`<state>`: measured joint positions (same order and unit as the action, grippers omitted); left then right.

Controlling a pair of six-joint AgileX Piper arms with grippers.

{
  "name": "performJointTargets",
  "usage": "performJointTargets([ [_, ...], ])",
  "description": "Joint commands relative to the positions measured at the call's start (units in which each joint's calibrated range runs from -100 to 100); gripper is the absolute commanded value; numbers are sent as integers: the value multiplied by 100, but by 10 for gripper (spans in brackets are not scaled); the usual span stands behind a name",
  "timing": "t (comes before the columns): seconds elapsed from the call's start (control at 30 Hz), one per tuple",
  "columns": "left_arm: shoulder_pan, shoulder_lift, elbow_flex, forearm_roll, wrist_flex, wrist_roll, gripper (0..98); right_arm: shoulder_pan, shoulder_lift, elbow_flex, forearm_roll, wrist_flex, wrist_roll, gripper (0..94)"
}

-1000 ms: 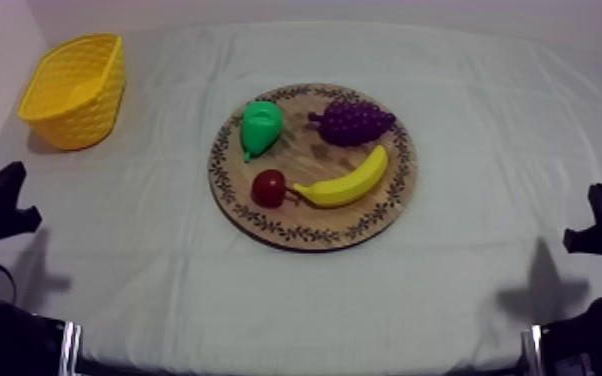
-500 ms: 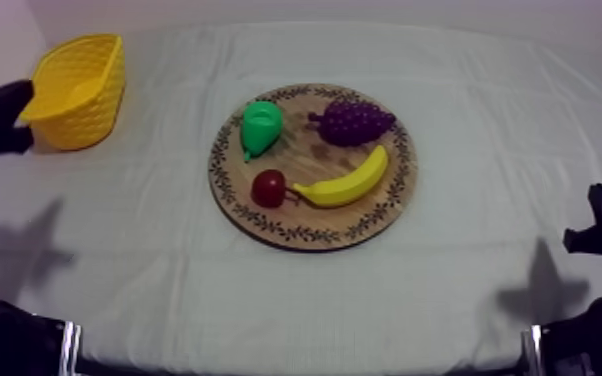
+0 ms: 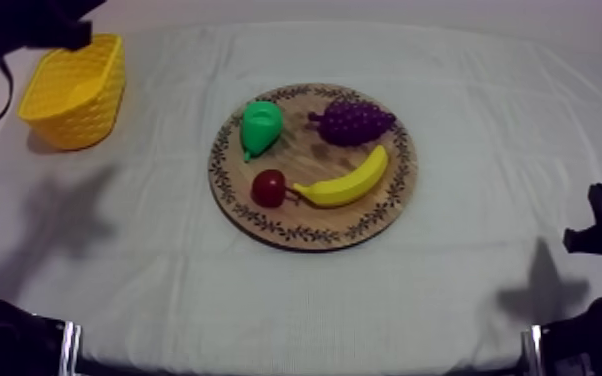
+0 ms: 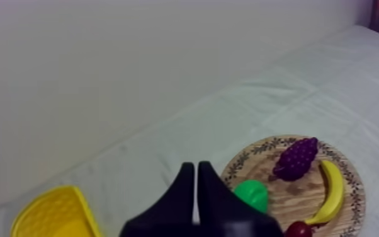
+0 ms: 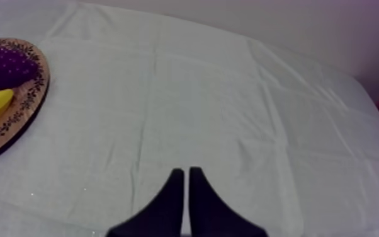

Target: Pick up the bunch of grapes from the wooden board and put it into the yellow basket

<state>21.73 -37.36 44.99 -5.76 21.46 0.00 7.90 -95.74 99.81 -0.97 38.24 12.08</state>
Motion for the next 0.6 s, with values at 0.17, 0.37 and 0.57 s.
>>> performJointTargets([
  [0.17,352,1434,-1378,-34,-55,-158,0,-1,-2,-3,2,-1,-1,5],
  [0.37,492,2507,-2599,-23,258,-384,0,-1,-2,-3,2,-1,0,5],
  [0.57,610,3442,-3655,-28,431,-431,0,-1,-2,-3,2,-1,1,5],
])
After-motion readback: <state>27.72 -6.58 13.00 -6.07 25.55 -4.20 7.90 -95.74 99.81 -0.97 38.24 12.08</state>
